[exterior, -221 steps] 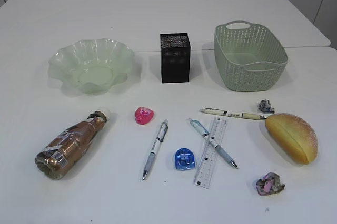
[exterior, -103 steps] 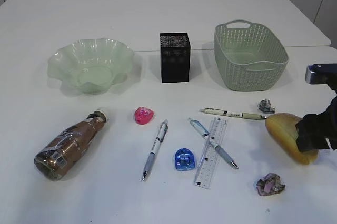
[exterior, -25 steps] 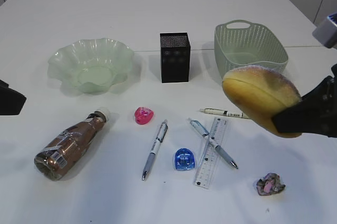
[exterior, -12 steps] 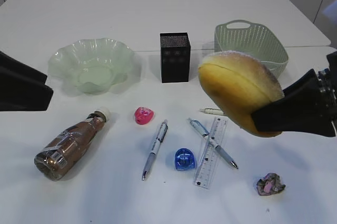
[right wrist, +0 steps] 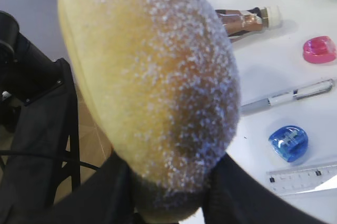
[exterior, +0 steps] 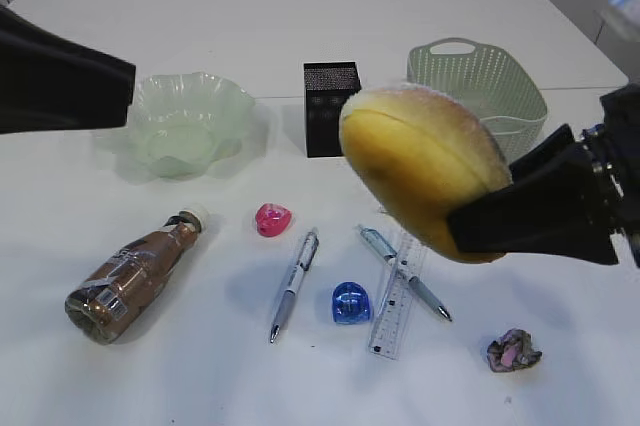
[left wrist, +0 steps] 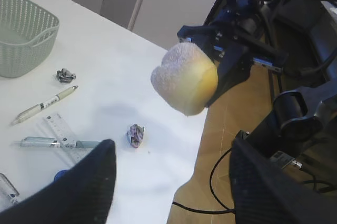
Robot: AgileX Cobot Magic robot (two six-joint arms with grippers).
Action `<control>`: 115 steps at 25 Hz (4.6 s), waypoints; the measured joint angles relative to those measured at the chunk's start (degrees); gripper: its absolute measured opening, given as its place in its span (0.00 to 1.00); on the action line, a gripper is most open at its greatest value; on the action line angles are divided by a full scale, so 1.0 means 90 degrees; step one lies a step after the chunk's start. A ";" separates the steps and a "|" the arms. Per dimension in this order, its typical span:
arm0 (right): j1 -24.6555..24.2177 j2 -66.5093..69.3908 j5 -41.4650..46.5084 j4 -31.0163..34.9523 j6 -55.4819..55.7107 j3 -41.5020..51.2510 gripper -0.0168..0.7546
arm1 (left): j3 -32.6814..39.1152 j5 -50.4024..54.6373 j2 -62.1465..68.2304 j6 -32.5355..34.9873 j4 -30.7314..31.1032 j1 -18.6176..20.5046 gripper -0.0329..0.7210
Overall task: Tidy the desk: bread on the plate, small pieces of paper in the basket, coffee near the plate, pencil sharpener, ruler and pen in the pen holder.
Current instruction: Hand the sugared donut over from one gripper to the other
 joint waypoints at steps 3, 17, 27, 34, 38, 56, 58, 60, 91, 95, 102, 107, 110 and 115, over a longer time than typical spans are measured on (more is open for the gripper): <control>0.0305 0.0000 -0.0095 0.0111 -0.0040 0.0000 0.39 | -0.0004 0.0000 0.0011 0.0053 -0.0124 0.0000 0.70; 0.0966 0.0000 -0.0167 0.0257 -0.0070 0.0000 0.40 | -0.0004 -0.0033 0.0117 0.0078 -0.0164 -0.0928 0.74; 0.0981 0.0000 -0.0190 0.0311 -0.0070 0.0000 0.40 | -0.0004 -0.0360 0.0796 0.0268 -0.0474 -0.1560 0.75; 0.0981 0.0091 -0.0216 0.0339 -0.0080 0.0000 0.40 | -0.0016 -0.0510 0.0930 0.0444 -0.0690 -0.1759 0.76; 0.0981 0.0107 -0.0216 0.0378 -0.0080 0.0000 0.40 | -0.0215 -0.0548 0.1107 0.0478 -0.0699 -0.1857 0.76; 0.0981 0.0121 -0.0133 0.0372 -0.0080 0.0009 0.40 | -0.0591 -0.0637 0.1783 0.0478 -0.0739 -0.2224 0.76; 0.0981 0.0121 -0.0108 0.0372 -0.0080 0.0009 0.40 | -0.0591 -0.0572 0.1783 0.0478 -0.0743 -0.2224 0.76; 0.0981 0.0121 -0.0097 0.0372 -0.0080 0.0009 0.40 | -0.0591 -0.0543 0.1783 0.0478 -0.0782 -0.2224 0.76; 0.0981 0.0121 -0.0071 0.0479 -0.0102 0.0009 0.40 | -0.0591 -0.0454 0.1792 0.0137 -0.0927 -0.2224 0.42; 0.0981 0.0121 -0.0048 0.0509 -0.0112 0.0009 0.40 | -0.0591 -0.0443 0.1792 0.0122 -0.0939 -0.2224 0.41; 0.0981 0.0121 -0.0021 0.0554 -0.0117 0.0009 0.40 | -0.0591 -0.0417 0.1792 0.0122 -0.0990 -0.2224 0.38; 0.0981 0.0121 -0.0021 0.0675 -0.0117 0.0024 0.40 | -0.0591 -0.0417 0.1792 0.0122 -0.1072 -0.2212 0.36; 0.0981 0.0121 -0.0021 0.0688 -0.0117 0.0024 0.40 | -0.0591 -0.0417 0.1792 0.0122 -0.1086 -0.2212 0.34; 0.0981 0.0121 -0.0021 0.0698 -0.0127 0.0024 0.40 | -0.0591 -0.0406 0.1792 0.0122 -0.1086 -0.2212 0.34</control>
